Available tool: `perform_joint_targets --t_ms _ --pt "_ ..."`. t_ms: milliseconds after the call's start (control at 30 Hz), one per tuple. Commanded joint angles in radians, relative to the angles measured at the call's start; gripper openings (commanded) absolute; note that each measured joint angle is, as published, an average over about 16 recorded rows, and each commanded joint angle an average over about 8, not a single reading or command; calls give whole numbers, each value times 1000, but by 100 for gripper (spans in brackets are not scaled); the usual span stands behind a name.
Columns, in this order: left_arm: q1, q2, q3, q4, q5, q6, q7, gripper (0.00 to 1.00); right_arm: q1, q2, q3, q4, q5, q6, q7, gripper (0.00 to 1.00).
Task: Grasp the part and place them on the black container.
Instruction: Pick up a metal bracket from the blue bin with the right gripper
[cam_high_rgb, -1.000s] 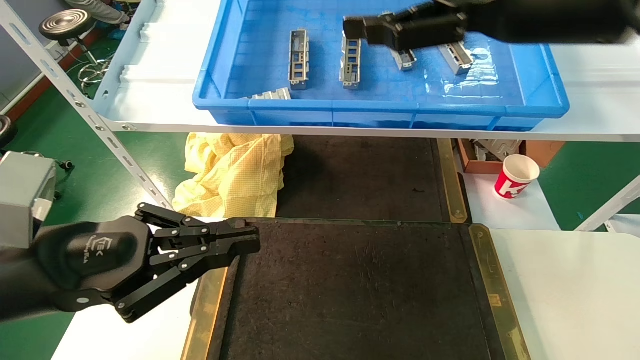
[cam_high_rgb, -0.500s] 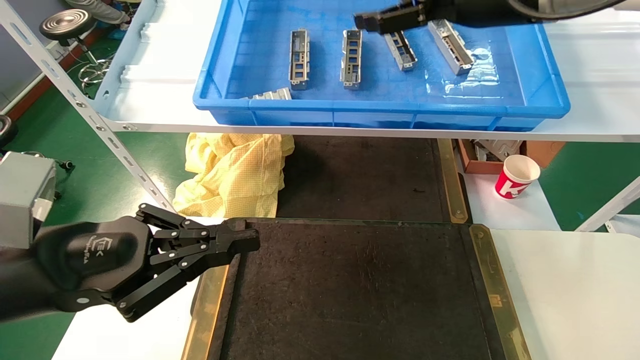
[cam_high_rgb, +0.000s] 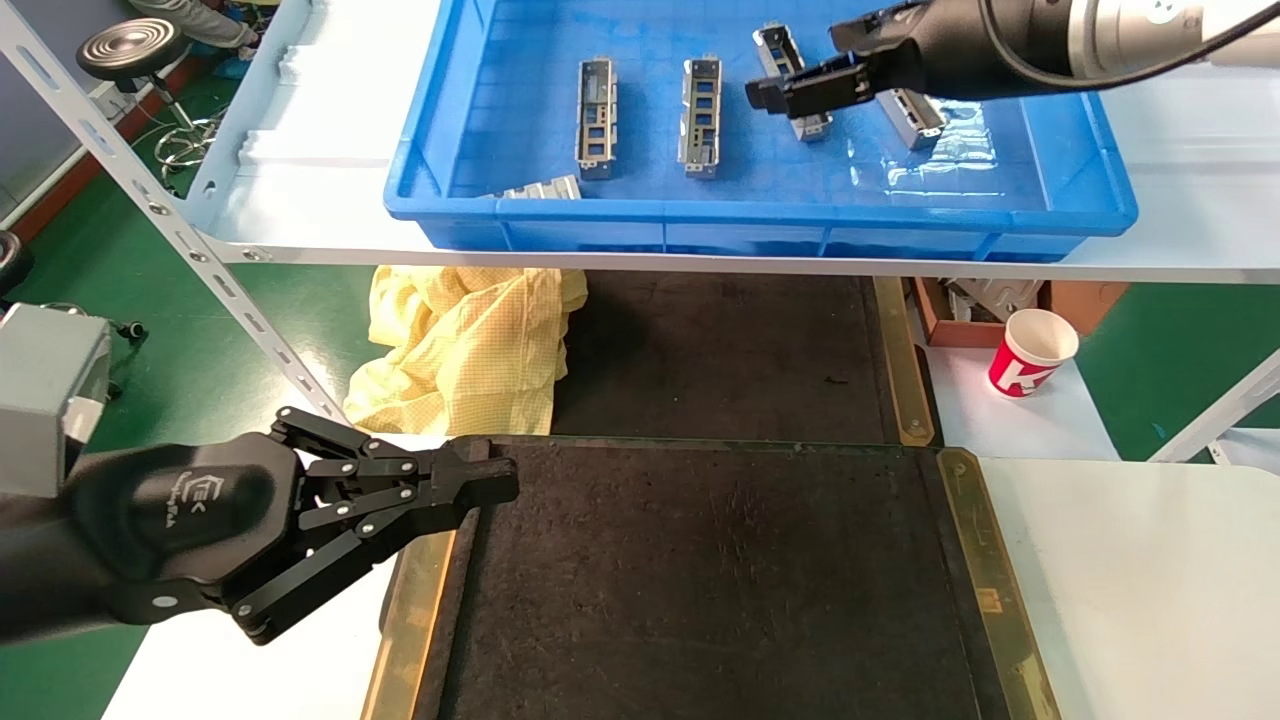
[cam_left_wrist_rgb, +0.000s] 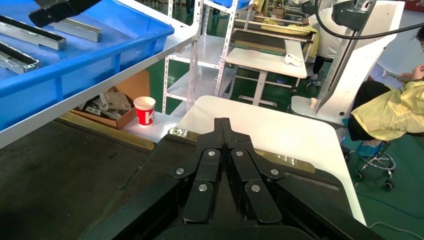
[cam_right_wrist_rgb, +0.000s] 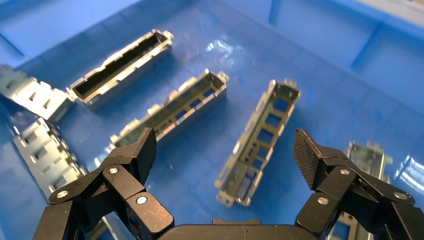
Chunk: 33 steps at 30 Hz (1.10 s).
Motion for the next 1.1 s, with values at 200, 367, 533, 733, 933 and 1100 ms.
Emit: perform_joint_targets --t_ms 200,367,533,733,933,1100 --pt "0 0 0 0 0 0 0 0 -21 -1 3 -14 5 12 -5 93" --pt "0 0 0 0 0 0 0 0 -42 -7 11 -14 15 43 -15 31" --pt "0 0 0 0 0 0 0 0 -59 -12 16 -12 23 82 -29 0" --pt "0 0 0 0 0 0 0 0 -75 -16 21 -12 30 115 -39 0" --pt "0 0 0 0 0 0 0 0 -90 -21 28 -9 40 129 -52 0" --pt "0 0 0 0 0 0 0 0 -98 -23 33 -3 47 134 -68 0"
